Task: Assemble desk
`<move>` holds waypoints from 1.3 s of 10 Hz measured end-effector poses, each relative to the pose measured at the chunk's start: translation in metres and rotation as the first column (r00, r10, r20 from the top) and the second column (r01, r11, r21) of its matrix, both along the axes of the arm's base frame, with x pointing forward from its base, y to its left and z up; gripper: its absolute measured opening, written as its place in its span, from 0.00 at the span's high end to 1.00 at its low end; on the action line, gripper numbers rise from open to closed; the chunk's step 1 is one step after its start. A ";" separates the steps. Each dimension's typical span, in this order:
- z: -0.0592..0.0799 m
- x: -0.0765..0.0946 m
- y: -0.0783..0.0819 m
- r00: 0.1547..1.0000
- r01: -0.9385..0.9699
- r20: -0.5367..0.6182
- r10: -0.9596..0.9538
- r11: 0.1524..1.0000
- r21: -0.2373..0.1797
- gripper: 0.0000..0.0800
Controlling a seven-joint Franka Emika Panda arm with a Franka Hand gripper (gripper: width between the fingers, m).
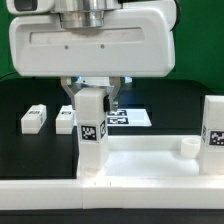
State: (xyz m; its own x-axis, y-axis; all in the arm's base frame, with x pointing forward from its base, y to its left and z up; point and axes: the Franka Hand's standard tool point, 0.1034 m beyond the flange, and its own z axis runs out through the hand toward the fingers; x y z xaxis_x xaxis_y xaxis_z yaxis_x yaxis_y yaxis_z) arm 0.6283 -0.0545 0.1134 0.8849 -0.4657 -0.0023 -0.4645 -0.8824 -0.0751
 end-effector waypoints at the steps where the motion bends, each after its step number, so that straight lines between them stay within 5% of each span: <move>1: 0.000 0.000 0.001 0.986 0.169 -0.010 -0.169 0.986 0.004 0.64; 2: 0.000 0.000 0.002 0.949 0.316 -0.022 -0.315 0.949 0.022 0.64; 4: -0.001 0.001 0.006 0.748 0.663 -0.076 -0.659 0.746 0.059 0.64; 7: -0.002 0.002 0.012 0.548 0.836 -0.118 -0.828 0.545 0.058 0.64; 8: -0.002 0.002 0.012 0.539 0.842 -0.120 -0.834 0.536 0.057 0.51; 9: -0.002 0.002 0.012 0.559 0.829 -0.117 -0.821 0.556 0.059 0.51; 11: -0.002 -0.002 0.010 0.792 0.610 -0.105 -0.602 0.789 0.073 0.24; 13: -0.003 -0.009 0.003 0.922 0.385 -0.088 -0.378 0.918 0.091 0.20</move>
Offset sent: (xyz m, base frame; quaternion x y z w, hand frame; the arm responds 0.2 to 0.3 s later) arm 0.0158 0.0205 -0.0024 0.0958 0.0010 0.5021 0.8595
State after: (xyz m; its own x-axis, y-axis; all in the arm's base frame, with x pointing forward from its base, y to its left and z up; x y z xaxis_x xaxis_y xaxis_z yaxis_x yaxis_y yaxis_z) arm 0.6196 -0.0514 0.1099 0.6360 -0.7619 -0.1226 -0.7716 -0.6259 -0.1133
